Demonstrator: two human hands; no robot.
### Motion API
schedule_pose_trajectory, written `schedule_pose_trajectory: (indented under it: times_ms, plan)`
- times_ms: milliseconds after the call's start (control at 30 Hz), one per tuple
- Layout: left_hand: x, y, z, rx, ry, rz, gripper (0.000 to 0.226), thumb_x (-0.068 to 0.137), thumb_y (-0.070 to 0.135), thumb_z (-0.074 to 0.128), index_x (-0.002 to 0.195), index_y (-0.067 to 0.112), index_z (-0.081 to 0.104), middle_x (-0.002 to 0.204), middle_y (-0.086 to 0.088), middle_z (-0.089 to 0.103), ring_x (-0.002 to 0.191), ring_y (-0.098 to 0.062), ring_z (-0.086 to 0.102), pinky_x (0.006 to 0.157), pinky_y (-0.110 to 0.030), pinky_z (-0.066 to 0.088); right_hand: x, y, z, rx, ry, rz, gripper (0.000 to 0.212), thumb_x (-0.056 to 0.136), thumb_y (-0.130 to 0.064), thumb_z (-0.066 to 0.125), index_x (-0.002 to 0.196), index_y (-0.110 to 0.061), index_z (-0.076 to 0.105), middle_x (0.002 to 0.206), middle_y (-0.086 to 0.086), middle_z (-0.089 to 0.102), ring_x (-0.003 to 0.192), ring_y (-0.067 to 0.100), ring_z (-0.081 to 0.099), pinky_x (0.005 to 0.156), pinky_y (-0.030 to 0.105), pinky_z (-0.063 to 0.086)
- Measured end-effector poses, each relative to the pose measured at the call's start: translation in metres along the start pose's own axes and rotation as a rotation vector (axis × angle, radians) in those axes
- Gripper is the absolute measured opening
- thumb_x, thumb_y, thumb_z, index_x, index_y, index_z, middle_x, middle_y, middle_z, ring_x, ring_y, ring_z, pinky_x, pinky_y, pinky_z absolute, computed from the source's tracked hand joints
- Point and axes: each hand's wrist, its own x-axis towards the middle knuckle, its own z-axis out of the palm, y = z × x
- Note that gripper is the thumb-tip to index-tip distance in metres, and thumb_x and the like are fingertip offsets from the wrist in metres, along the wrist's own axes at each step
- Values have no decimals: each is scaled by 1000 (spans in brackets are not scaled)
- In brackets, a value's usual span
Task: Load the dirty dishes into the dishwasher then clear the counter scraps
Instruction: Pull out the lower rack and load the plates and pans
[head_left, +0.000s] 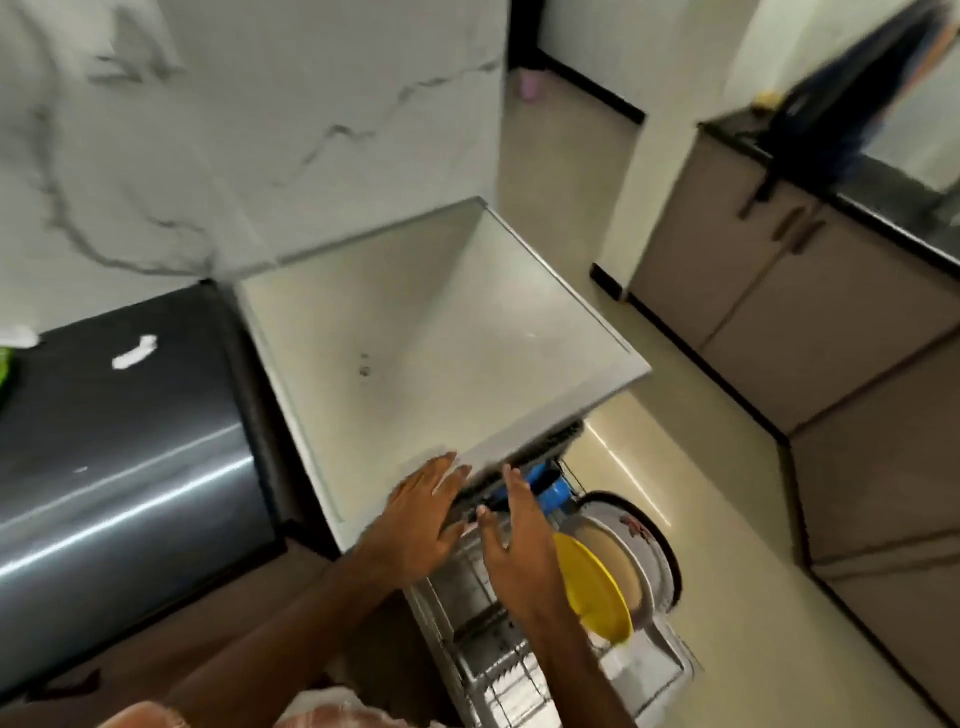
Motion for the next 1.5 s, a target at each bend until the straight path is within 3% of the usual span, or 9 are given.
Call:
schedule_pose_trajectory:
  times_ms: [200, 367, 567, 800, 933, 1067, 1267, 1400, 1500]
  plan:
    - [-70, -85, -54, -76, 148, -224, 74, 101, 43, 52, 162, 28, 13, 169, 4, 3, 156, -18, 4, 125, -36, 7, 21, -81, 85, -42, -186, -126, 63, 105, -44, 54, 161, -28, 31, 164, -9, 36, 150, 9, 33, 126, 39, 29]
    - [-145, -176, -88, -152, 251, -422, 72, 98, 47, 55, 160, 31, 22, 169, 7, 7, 155, -17, 9, 126, -37, 16, 20, -150, 179, -142, -395, -244, 60, 104, -36, 57, 159, -24, 35, 162, -7, 40, 148, 11, 38, 121, 22, 26]
    - [-239, -281, -104, -217, 333, -657, 67, 98, 43, 60, 156, 27, 31, 167, 2, 15, 153, -19, 17, 121, -37, 23, 5, -212, 299, -218, -658, -353, 60, 103, -32, 60, 158, -23, 38, 164, -3, 39, 151, 10, 32, 122, 22, 24]
    - [-334, -379, -112, -188, 402, -961, 68, 94, 44, 62, 154, 19, 39, 165, -9, 24, 150, -27, 27, 121, -38, 28, -10, -289, 419, -861, -815, -428, 78, 102, -46, 54, 165, -33, 9, 171, 21, -2, 156, 49, 2, 126, 55, 17]
    - [-372, -404, -116, -153, 349, -1154, 71, 95, 41, 63, 154, 16, 34, 156, -12, 35, 140, -32, 37, 112, -42, 38, -23, -329, 449, -1085, -729, -396, 64, 98, -50, 56, 149, -16, 37, 159, 36, 23, 141, 54, 37, 112, 53, 41]
    - [-384, -420, -115, -165, 285, -1126, 57, 97, 24, 63, 149, 17, 41, 142, -10, 46, 128, -29, 48, 104, -38, 44, -29, -343, 471, -780, -734, -539, 39, 99, -53, 53, 117, -20, 64, 123, 6, 61, 115, 28, 63, 95, 42, 52]
    - [-373, -405, -122, -183, 410, -897, 44, 96, 18, 60, 139, 14, 55, 124, -9, 56, 113, -28, 56, 92, -37, 46, -48, -338, 504, 29, -1140, 97, 42, 107, -50, 45, 118, -15, 65, 107, 10, 75, 92, 29, 76, 76, 36, 62]
    - [-362, -386, -122, -326, 469, -696, 44, 95, 35, 62, 136, 18, 58, 118, -3, 57, 108, -19, 55, 95, -35, 45, -47, -332, 499, 193, -1015, 180, 43, 111, -41, 37, 100, -13, 68, 87, 7, 71, 78, 19, 71, 67, 33, 57]
    - [-353, -390, -124, -389, 456, -629, 47, 98, 49, 50, 139, 26, 56, 136, 2, 52, 126, -14, 45, 110, -33, 36, -36, -325, 478, 190, -966, 130, 49, 112, -44, 35, 105, -15, 75, 94, 7, 79, 90, 24, 77, 82, 42, 63]
